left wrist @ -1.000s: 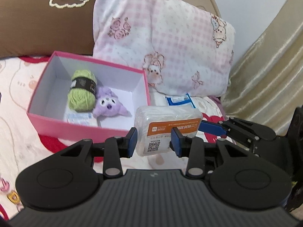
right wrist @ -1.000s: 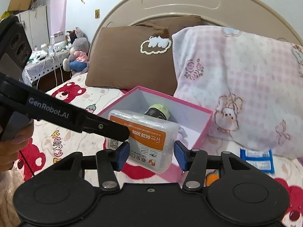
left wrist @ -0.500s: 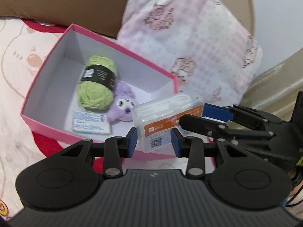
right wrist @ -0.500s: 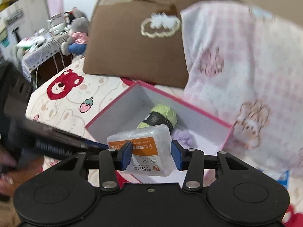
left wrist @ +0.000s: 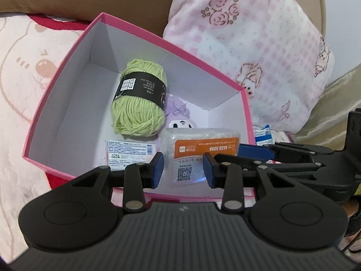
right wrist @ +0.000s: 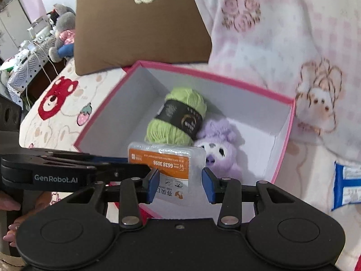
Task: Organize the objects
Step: 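Lower the floss box into the pink box beside the plush toy and open the left tool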
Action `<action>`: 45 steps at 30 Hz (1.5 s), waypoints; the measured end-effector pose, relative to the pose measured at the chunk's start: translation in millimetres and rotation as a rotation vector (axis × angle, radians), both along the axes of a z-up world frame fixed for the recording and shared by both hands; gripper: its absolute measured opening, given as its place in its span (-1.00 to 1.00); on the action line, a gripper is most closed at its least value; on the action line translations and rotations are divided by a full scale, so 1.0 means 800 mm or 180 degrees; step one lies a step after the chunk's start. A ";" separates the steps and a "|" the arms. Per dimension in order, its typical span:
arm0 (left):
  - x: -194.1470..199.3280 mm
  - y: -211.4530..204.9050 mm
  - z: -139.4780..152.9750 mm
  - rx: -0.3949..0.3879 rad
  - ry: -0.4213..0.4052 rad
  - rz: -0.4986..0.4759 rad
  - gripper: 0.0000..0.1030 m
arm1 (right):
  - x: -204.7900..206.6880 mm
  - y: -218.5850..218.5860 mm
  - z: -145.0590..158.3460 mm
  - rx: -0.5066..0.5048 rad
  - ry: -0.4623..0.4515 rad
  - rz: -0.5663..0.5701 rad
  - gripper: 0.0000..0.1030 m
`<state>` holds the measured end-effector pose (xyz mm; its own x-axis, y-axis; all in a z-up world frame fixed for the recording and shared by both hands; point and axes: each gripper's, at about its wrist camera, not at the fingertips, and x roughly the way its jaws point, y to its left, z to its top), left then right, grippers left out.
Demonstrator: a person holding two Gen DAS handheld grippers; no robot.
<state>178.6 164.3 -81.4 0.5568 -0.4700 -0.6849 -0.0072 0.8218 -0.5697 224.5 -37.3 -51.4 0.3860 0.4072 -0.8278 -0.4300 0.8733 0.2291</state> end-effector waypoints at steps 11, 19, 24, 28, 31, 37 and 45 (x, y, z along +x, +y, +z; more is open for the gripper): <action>0.010 -0.017 -0.013 0.0074 -0.0064 -0.0146 -0.31 | -0.001 -0.015 -0.014 -0.0099 0.0104 -0.0162 -0.11; 0.015 -0.032 -0.027 0.0261 -0.0124 -0.0093 -0.37 | 0.000 -0.022 -0.033 -0.0097 0.0125 -0.0303 -0.20; 0.013 -0.040 -0.028 0.0423 -0.0113 -0.0249 -0.40 | 0.001 -0.021 -0.034 -0.0158 0.0094 -0.0259 -0.21; 0.013 -0.042 -0.028 0.0555 -0.0084 -0.0336 -0.42 | 0.001 -0.020 -0.037 -0.0155 0.0128 -0.0206 -0.22; 0.014 -0.045 -0.030 0.0605 -0.0121 -0.0330 -0.44 | 0.000 -0.019 -0.041 -0.0198 0.0112 -0.0209 -0.26; 0.014 -0.048 -0.031 0.0583 -0.0133 -0.0366 -0.44 | 0.000 -0.019 -0.040 -0.0320 0.0114 -0.0245 -0.31; 0.013 -0.050 -0.028 0.0664 -0.0154 -0.0364 -0.44 | -0.008 -0.021 -0.035 -0.0408 -0.0061 -0.0211 -0.31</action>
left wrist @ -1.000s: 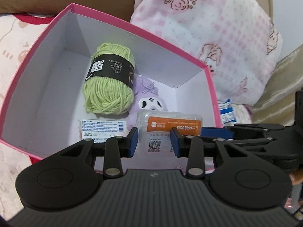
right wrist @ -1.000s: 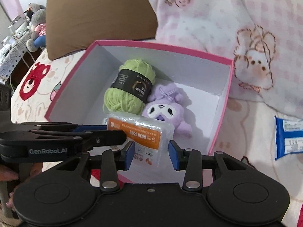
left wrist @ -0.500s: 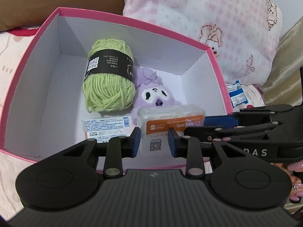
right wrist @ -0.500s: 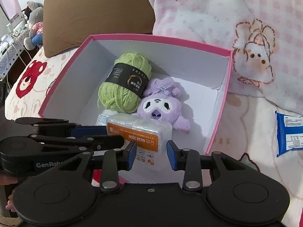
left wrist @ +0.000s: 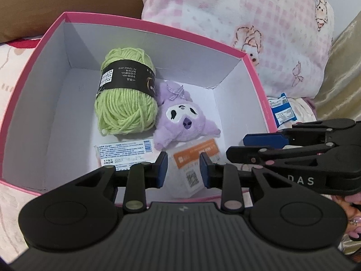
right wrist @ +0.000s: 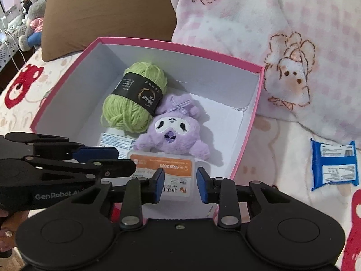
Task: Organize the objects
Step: 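Lower the floss box into the pink box beside the plush toy and open the left tool, then raise the open left tool out of the pink box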
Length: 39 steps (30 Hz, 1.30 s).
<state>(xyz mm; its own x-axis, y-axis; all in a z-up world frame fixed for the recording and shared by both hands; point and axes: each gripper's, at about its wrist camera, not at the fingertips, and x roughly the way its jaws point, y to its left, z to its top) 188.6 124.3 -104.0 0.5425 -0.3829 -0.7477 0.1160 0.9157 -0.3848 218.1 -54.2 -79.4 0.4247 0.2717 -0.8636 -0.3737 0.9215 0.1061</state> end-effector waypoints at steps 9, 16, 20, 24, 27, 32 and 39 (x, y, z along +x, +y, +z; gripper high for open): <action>-0.018 0.006 0.036 0.0008 0.0090 0.0114 -0.44 | -0.033 -0.011 0.030 0.0236 -0.0290 0.0318 -0.23; -0.041 0.000 0.082 0.0191 0.0172 0.0164 -0.44 | -0.062 -0.014 0.067 0.0271 -0.0489 0.0520 -0.14; -0.060 0.003 0.118 0.0278 0.0132 0.0188 -0.44 | -0.078 -0.017 0.090 0.0295 -0.0526 0.0590 -0.08; -0.085 0.002 0.159 0.0371 0.0043 0.0196 -0.38 | -0.096 -0.022 0.111 0.0387 -0.0552 0.0647 0.02; -0.102 0.000 0.182 0.0390 0.0047 0.0207 -0.35 | -0.111 -0.025 0.127 0.0437 -0.0574 0.0690 0.11; -0.132 -0.009 0.205 0.0432 0.0074 0.0235 -0.12 | -0.140 -0.029 0.152 0.0400 -0.0632 0.0831 0.16; -0.168 -0.026 0.221 0.0392 0.0109 0.0201 0.05 | -0.174 -0.052 0.173 0.0425 -0.0733 0.0890 0.51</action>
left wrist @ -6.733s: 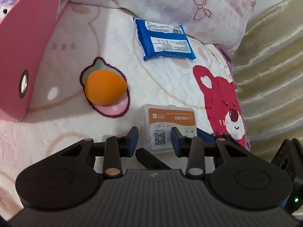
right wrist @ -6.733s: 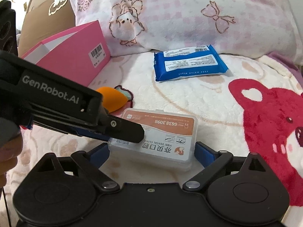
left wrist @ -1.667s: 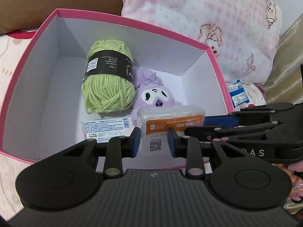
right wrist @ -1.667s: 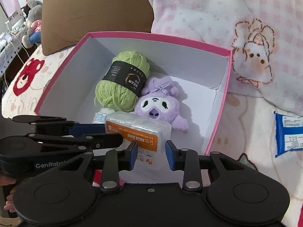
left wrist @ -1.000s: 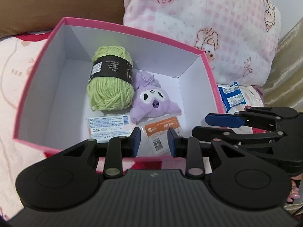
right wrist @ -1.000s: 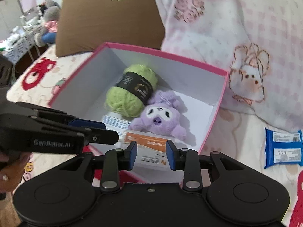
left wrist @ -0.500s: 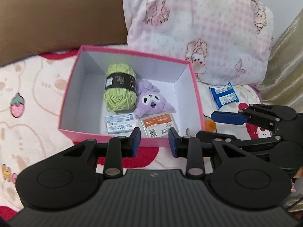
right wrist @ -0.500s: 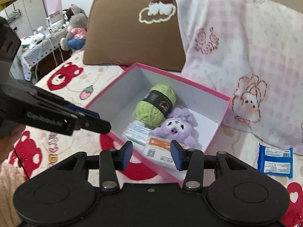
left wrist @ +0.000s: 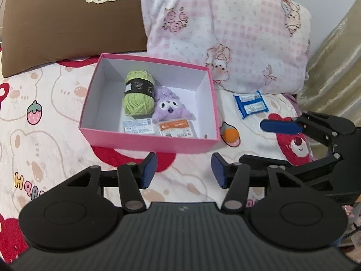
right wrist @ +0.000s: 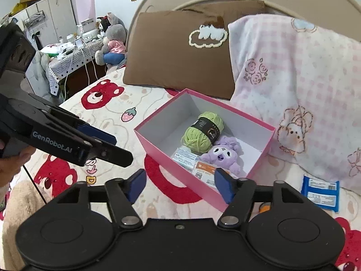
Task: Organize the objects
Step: 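Raise the open left tool out of the pink box, then move the left tool to the orange sponge and close on it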
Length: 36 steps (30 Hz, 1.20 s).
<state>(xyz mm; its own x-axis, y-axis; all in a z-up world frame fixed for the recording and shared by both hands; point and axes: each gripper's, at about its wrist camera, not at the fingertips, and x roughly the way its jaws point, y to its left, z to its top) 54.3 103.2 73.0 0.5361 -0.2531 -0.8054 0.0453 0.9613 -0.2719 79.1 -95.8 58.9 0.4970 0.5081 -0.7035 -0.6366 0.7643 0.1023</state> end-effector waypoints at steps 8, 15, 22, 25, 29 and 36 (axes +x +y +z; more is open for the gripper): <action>-0.026 -0.037 0.002 0.0116 0.0049 -0.0173 0.26 | -0.032 -0.031 0.001 -0.0196 -0.0113 0.0044 0.57; -0.029 -0.078 -0.006 0.0197 0.0062 -0.0397 0.40 | -0.043 -0.068 -0.009 -0.0262 -0.0099 -0.0021 0.57; -0.019 -0.118 -0.020 0.0214 0.0148 -0.0592 0.47 | -0.049 -0.105 -0.025 -0.0301 -0.0056 -0.0082 0.57; -0.013 -0.135 -0.026 0.0195 0.0162 -0.0652 0.50 | -0.048 -0.119 -0.033 -0.0285 -0.0028 -0.0102 0.57; -0.005 -0.153 -0.035 0.0163 0.0170 -0.0719 0.50 | -0.045 -0.130 -0.049 -0.0279 -0.0052 -0.0056 0.57; 0.022 -0.178 -0.055 0.0032 0.0163 -0.0708 0.50 | -0.034 -0.153 -0.081 -0.0214 -0.0026 -0.0173 0.57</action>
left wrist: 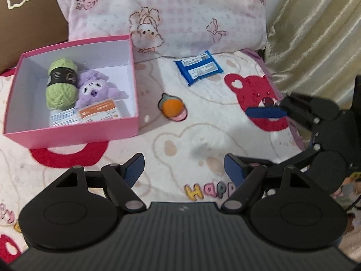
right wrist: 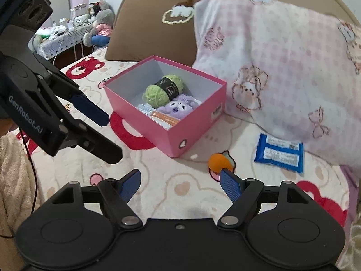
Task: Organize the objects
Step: 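Move the left tool to the orange sponge and close on it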
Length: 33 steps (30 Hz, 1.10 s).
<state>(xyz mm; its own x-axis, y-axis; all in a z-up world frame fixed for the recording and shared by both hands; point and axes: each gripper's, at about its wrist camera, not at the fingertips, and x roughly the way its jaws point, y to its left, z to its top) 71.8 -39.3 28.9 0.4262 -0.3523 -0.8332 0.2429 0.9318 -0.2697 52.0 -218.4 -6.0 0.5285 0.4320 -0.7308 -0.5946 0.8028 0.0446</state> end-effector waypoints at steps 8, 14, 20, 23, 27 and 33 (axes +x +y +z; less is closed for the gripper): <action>0.030 -0.016 -0.028 -0.0051 0.0058 0.0059 0.46 | 0.018 -0.018 -0.033 0.0076 0.0112 -0.0161 0.57; 0.043 -0.040 -0.055 0.0113 0.0067 0.0176 0.47 | 0.032 -0.020 -0.061 0.0057 0.0278 -0.0269 0.57; 0.062 -0.054 -0.088 0.0041 0.0079 0.0201 0.44 | 0.040 -0.023 -0.088 0.0004 0.0068 -0.0322 0.57; 0.065 -0.064 -0.096 0.0048 -0.0105 0.0170 0.39 | 0.045 -0.023 -0.104 -0.0049 -0.0058 -0.0314 0.56; 0.071 -0.074 -0.110 0.0006 -0.0320 0.0136 0.34 | 0.051 -0.026 -0.124 0.0025 -0.0252 -0.0305 0.54; 0.085 -0.081 -0.139 0.0016 -0.0481 0.0179 0.16 | 0.064 -0.016 -0.156 0.0065 -0.0422 -0.0274 0.52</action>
